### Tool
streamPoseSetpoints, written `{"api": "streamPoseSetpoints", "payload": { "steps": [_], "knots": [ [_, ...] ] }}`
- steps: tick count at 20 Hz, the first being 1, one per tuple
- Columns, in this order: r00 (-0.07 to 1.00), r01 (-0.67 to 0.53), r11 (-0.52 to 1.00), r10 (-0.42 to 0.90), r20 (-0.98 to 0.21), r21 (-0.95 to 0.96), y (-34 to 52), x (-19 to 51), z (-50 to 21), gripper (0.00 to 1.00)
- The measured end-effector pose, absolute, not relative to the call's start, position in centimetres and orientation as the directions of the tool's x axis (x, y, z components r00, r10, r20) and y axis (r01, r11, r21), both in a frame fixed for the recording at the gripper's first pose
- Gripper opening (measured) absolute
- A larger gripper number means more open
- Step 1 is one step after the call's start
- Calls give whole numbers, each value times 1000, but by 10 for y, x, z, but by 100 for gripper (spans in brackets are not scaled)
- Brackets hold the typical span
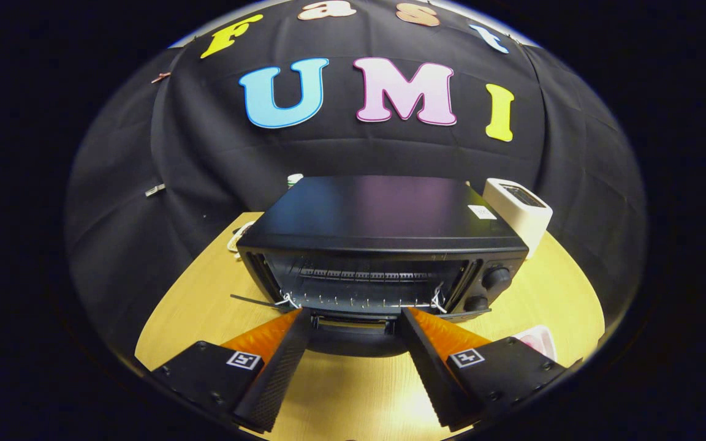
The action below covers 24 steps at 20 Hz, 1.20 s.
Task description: Open the toaster oven, put the food inside, and close the toaster oven door.
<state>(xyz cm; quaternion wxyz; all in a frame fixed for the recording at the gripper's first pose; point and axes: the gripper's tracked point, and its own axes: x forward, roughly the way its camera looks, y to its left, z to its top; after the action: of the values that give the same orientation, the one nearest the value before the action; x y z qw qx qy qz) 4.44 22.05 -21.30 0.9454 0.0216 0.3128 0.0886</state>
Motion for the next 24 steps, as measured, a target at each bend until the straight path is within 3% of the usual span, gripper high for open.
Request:
{"api": "streamPoseSetpoints", "payload": {
  "steps": [7, 14, 18, 24],
  "knots": [
    [733, -179, 978, 202, -649, 103, 217, 0, -245, 94],
    [611, -204, 972, 219, -761, 116, 205, -41, -306, 94],
    [616, -271, 957, 255, -745, 104, 182, -54, -292, 97],
    [653, -228, 965, 250, -715, 129, 105, -33, -255, 99]
  ]
}}
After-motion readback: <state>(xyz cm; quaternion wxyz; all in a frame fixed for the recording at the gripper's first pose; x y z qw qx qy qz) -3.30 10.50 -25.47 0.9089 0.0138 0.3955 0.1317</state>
